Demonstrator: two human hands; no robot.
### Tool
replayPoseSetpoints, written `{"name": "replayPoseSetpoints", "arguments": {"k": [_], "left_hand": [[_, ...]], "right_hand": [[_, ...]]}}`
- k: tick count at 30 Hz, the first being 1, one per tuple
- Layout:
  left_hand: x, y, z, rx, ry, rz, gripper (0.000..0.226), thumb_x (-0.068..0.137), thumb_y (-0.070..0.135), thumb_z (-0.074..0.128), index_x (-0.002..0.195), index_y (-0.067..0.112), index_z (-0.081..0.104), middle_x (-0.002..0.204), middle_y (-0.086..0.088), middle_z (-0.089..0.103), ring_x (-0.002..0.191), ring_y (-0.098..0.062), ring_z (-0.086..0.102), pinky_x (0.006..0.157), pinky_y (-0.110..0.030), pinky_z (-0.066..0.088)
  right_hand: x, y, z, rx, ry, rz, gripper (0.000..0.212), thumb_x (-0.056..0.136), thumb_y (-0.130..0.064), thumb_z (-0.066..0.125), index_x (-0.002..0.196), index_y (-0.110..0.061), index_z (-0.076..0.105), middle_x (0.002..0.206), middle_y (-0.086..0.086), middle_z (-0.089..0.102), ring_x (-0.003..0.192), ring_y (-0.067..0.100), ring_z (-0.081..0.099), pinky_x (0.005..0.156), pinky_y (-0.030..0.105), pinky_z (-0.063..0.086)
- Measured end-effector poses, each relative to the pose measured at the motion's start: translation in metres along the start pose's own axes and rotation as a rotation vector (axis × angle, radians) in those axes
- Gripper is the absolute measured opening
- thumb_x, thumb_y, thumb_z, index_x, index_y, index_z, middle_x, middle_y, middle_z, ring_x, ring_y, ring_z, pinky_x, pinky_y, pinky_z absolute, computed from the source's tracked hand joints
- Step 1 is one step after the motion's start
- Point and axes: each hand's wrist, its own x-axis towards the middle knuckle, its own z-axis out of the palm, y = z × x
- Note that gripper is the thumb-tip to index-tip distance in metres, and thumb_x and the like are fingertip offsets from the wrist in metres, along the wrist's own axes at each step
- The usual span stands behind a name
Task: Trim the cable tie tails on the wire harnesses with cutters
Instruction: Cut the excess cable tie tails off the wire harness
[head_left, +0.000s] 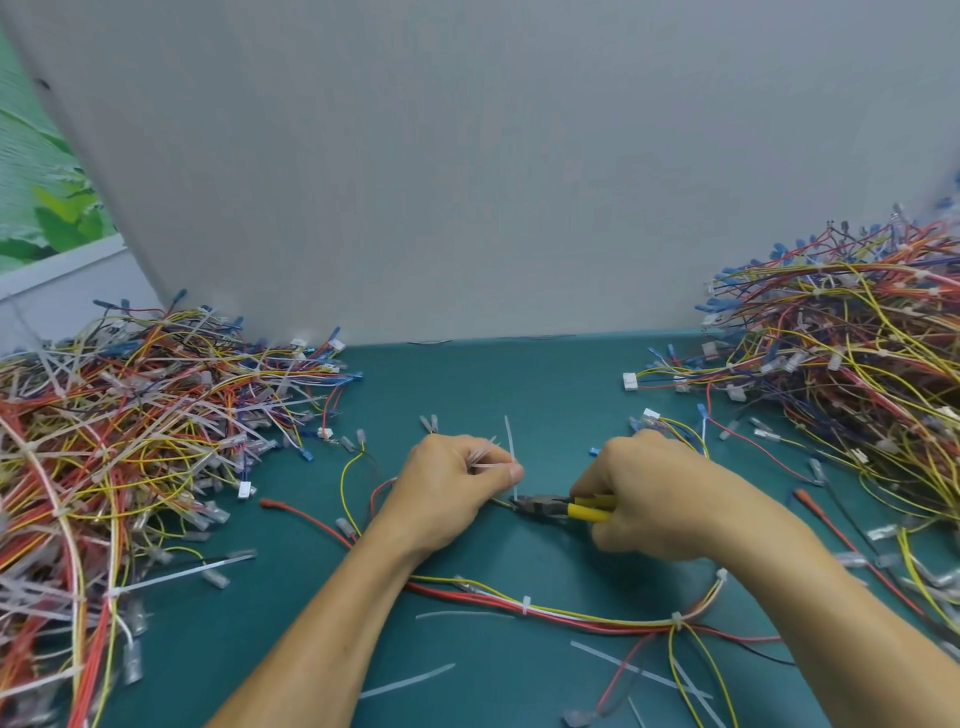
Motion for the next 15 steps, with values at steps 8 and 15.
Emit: {"name": "replayPoseSetpoints", "arguments": {"k": [8,15], "left_hand": [[0.0002,0.0011,0.0009,-0.013,0.012,-0.004,0.016,0.081,0.017,0.073,0.066,0.023,0.071,0.062,0.011,0.063,0.057,0.002,0.051,0.058,-0.012,0.04],[0.0004,0.0,0.0017,-0.032,0.014,-0.011,0.017,0.081,0.016,0.073,0.066,0.024,0.072,0.06,0.015,0.065,0.057,0.004,0.052,0.059,-0.012,0.04]], "right_hand": [[0.0007,-0.0024,0.0018,-0.09,0.045,-0.021,0.012,0.072,-0.024,0.06,0.066,-0.018,0.053,0.06,0.001,0.042,0.07,0.03,0.05,0.056,0.028,0.041],[-0.0007,-0.0027,0.0045,-0.13,0.078,-0.048,0.025,0.074,-0.023,0.06,0.057,-0.019,0.041,0.061,0.0,0.038,0.072,0.032,0.049,0.047,0.025,0.028]]}}
